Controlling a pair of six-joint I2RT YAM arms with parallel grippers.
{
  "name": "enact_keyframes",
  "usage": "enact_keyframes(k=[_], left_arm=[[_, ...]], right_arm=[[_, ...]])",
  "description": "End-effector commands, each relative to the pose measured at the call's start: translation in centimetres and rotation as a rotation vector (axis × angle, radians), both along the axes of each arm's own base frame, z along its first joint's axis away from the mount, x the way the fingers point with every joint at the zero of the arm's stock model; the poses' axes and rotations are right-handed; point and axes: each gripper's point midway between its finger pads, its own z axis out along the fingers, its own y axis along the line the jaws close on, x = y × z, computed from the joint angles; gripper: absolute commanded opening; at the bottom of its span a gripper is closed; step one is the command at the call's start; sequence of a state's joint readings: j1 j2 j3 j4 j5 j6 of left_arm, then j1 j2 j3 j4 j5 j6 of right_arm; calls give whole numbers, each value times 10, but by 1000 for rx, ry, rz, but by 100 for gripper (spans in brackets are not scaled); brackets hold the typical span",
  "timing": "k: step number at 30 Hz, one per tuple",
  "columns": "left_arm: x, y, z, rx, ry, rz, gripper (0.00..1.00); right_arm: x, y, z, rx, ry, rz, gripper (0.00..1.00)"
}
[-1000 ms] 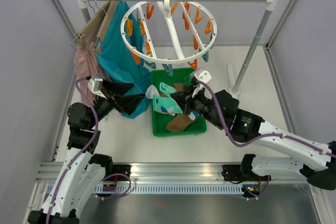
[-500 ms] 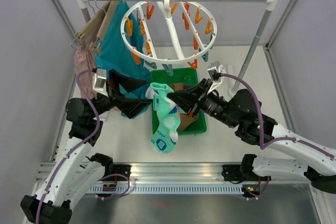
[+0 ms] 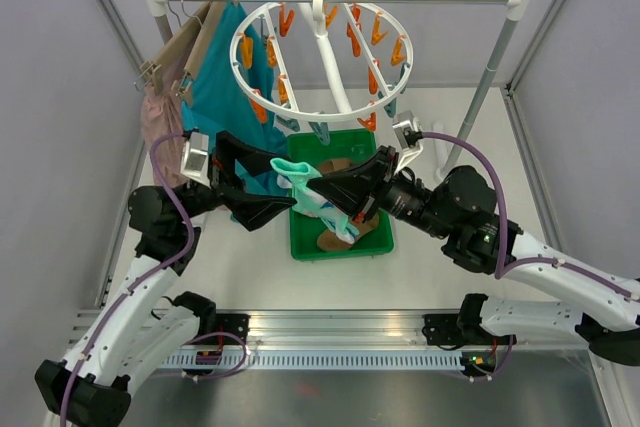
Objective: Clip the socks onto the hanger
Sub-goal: Pick up the sock from the bin.
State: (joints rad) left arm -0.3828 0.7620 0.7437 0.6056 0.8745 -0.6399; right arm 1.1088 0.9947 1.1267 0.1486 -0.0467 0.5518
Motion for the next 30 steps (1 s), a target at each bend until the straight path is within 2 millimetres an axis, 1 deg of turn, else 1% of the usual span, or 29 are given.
enact_keyframes(k=[1, 7, 11, 13, 16, 20, 22, 25, 26, 28, 29, 30], left_arm=[[-13, 0, 24, -42, -73, -33, 100], [-22, -1, 35, -70, -92, -64, 100], [-31, -3, 39, -79, -105, -92, 100], [-32, -4, 39, -80, -106, -96, 100], [-31, -5, 38, -86, -98, -92, 100], [-27, -6, 39, -101, -83, -76, 100], [-25, -7, 39, -103, -80, -73, 98], [-22, -8, 38, -103, -69, -70, 87], [-21, -9, 37, -104, -66, -68, 77], [-20, -9, 37, -104, -67, -69, 68], [-21, -10, 37, -102, -64, -76, 60], [-20, -11, 36, -100, -63, -75, 55]], right_arm=[[-11, -3, 34, 96, -30, 45, 0], [-2, 3, 22, 76, -13, 17, 0], [4, 4, 16, 62, -14, -15, 0], [5, 5, 13, 55, -14, -19, 0], [6, 8, 8, 38, -14, -17, 0], [7, 8, 4, 34, -12, -25, 0], [8, 8, 2, 28, -13, -24, 0], [7, 7, 3, 30, -16, -23, 0], [7, 8, 1, 28, -14, -22, 0], [8, 8, 0, 25, -14, -27, 0], [8, 7, 0, 23, -13, -27, 0], [8, 7, 0, 24, -15, -27, 0]])
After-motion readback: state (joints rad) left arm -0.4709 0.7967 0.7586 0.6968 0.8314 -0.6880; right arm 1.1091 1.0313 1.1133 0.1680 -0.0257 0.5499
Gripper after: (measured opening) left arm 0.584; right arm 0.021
